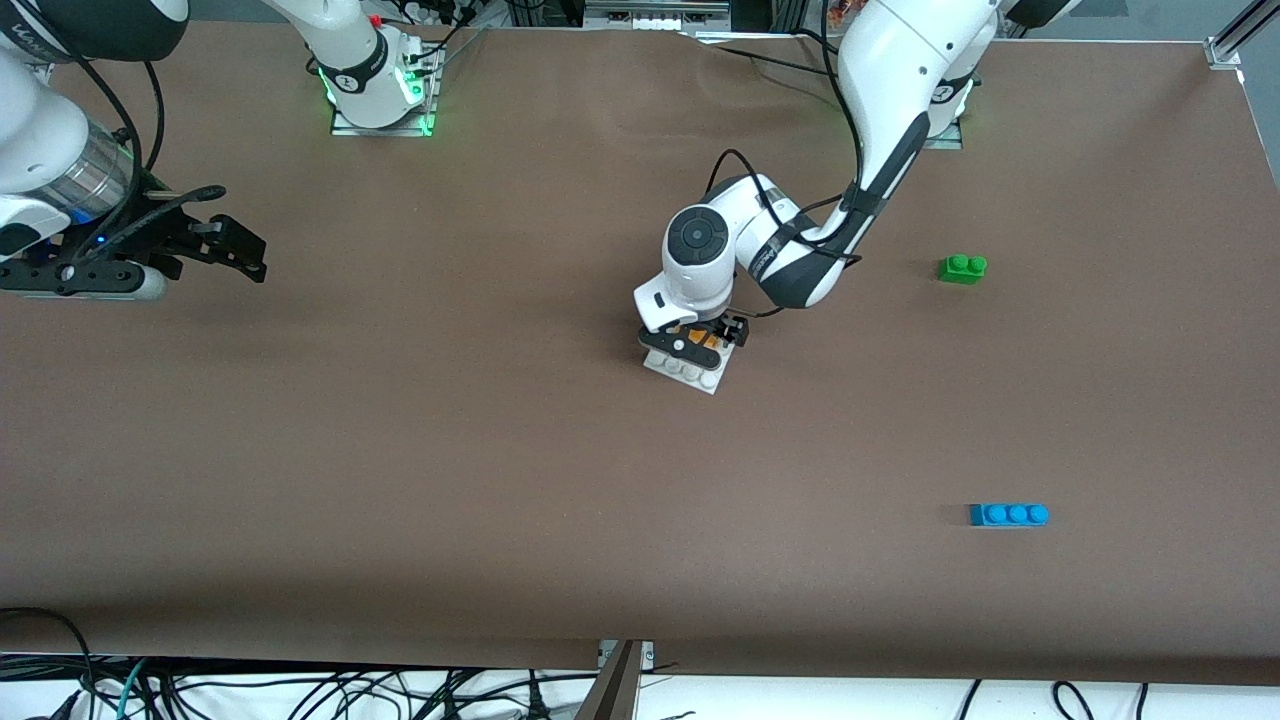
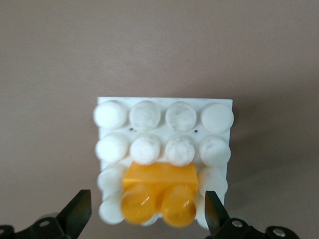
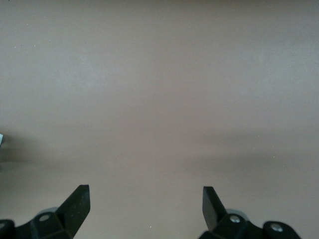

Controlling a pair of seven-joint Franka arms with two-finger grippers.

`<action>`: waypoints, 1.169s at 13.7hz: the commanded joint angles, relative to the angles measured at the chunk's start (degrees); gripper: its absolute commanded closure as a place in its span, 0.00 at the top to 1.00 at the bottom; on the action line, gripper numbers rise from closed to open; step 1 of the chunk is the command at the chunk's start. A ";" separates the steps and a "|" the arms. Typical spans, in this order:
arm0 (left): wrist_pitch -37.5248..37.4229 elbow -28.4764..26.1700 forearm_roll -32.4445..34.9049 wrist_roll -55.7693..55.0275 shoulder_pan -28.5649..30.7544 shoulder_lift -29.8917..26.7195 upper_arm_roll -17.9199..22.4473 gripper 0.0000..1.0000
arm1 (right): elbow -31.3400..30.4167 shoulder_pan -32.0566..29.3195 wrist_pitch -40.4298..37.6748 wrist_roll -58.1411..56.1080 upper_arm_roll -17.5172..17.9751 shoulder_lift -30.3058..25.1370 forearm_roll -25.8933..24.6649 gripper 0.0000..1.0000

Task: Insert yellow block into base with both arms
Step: 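Open the left gripper and lift it away from the plate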

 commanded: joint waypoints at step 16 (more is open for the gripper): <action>-26.21 -1.63 -13.66 17.76 29.47 -37.81 7.19 1.00 | 1.44 -0.23 -1.11 0.51 0.41 0.52 0.22 1.00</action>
